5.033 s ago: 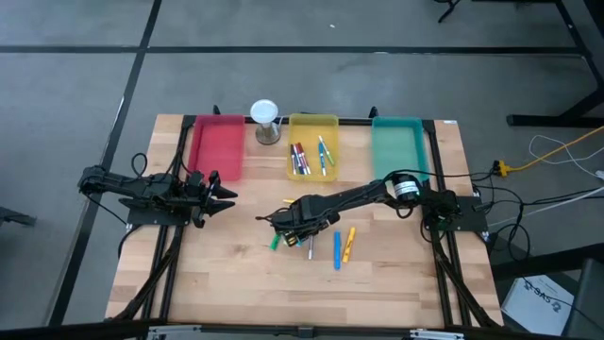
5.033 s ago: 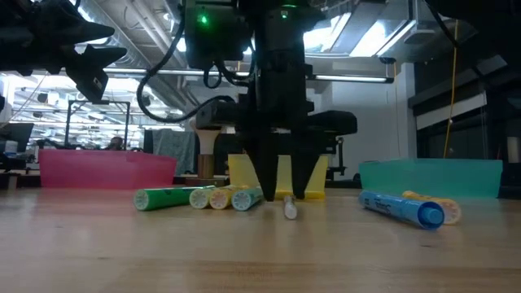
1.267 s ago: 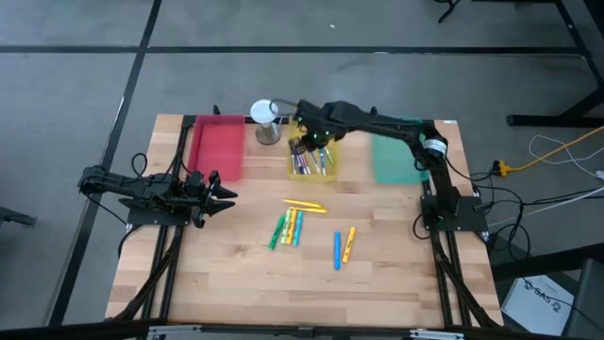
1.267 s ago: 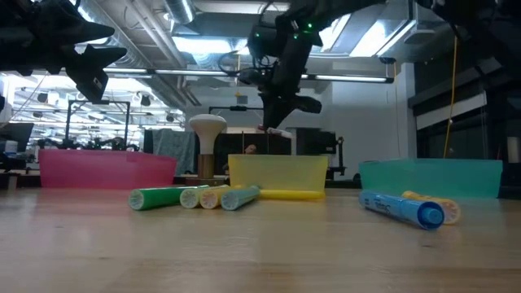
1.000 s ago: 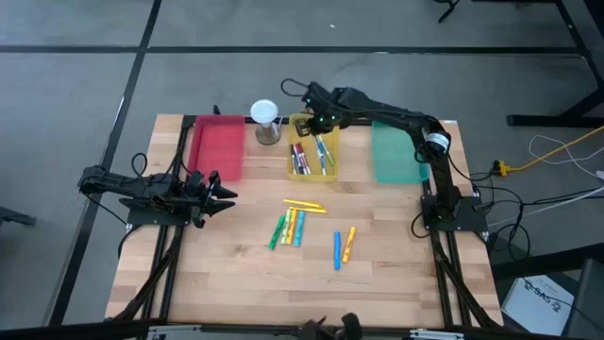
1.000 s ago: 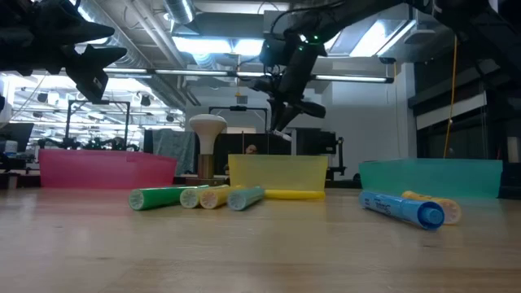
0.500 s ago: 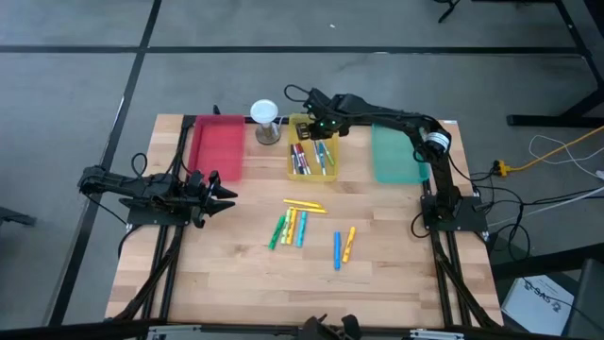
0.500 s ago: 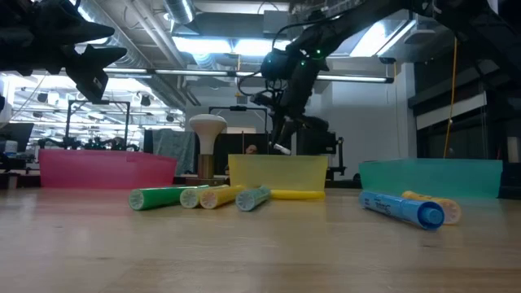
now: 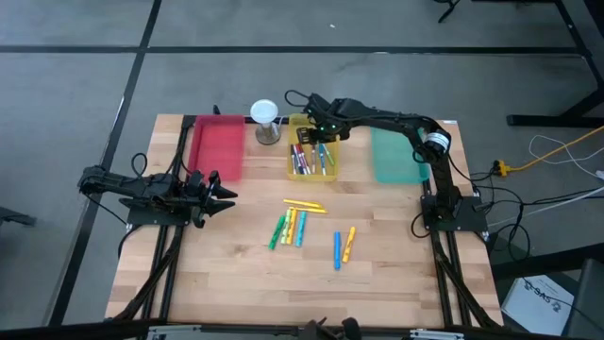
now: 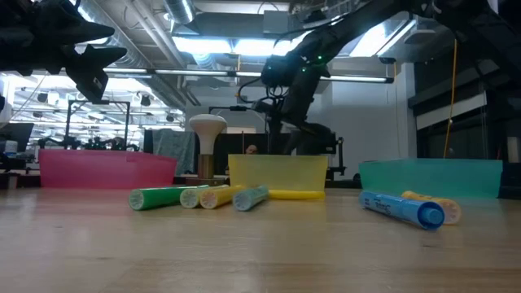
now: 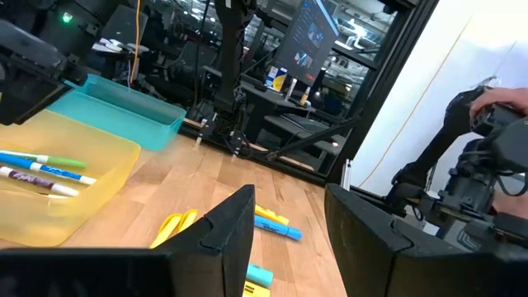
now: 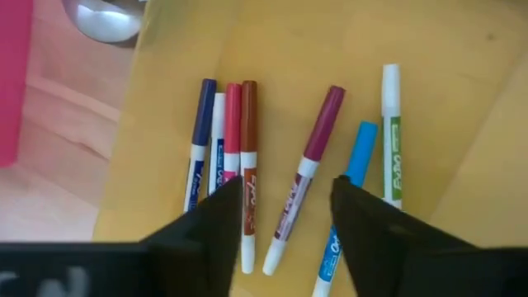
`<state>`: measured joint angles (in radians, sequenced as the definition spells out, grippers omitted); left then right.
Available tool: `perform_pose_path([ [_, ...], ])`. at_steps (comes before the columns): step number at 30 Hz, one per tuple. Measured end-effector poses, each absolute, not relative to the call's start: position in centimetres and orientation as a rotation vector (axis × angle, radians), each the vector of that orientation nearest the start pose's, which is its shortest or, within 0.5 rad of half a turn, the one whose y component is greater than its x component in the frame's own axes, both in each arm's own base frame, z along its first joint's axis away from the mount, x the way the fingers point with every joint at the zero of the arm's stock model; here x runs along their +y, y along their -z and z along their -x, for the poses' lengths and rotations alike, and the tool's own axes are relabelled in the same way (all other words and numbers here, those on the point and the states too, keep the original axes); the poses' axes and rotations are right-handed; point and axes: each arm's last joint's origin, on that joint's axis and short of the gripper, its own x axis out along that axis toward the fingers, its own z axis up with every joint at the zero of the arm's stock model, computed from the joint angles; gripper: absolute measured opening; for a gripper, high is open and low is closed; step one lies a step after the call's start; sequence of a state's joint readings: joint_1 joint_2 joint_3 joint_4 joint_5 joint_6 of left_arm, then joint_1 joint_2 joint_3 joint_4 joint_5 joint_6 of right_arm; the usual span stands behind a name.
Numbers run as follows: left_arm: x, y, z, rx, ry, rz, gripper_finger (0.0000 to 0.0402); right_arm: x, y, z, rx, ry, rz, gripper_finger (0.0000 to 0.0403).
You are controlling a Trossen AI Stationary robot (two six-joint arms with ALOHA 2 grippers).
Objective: Pick & Place Markers
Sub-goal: Put the right yellow highlighter into the blue bin
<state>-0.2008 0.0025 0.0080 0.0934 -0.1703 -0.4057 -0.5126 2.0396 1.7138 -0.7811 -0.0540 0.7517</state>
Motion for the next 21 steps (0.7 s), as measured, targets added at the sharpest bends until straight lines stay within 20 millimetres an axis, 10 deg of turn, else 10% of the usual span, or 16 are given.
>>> perform_pose_path([
  [10,-1.4,-17.5,-9.6,-0.090,0.050,0.424,0.0143,-17.3,-23.9,-39.3,0.941,0.670,-0.900,0.0242],
  [21,-1.4,-17.5,-9.6,-0.090,0.050,0.424,0.0143,-7.2,-26.0,-40.8,1.046,0.444,-0.755,0.0243],
])
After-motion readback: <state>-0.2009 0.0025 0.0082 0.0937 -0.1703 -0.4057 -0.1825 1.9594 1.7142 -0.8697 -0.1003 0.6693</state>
